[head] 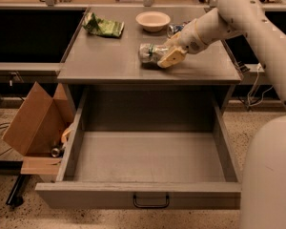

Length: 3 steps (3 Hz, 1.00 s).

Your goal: Place 7up can into top drawer

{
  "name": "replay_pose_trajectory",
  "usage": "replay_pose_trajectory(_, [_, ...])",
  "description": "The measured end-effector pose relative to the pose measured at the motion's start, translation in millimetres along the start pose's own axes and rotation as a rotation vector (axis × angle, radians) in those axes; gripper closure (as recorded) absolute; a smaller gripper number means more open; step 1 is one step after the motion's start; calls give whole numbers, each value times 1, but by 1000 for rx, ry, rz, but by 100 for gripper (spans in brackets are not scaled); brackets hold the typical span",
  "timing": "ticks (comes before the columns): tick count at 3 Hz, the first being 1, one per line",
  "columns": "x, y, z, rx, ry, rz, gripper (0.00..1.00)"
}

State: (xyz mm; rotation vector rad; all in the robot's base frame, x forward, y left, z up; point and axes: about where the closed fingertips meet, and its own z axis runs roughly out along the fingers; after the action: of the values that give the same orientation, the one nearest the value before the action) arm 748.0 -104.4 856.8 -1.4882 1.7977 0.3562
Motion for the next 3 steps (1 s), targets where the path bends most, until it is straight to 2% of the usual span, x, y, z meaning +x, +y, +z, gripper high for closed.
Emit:
replay_pose_trajectory(1, [-1,19,-27,21,8,-28,100])
replay_pose_trajectory(2, [13,46,-47,-6,0,-50,100])
replay_pose_trajectory(3, [31,70,-61,-67,-25,-103,100])
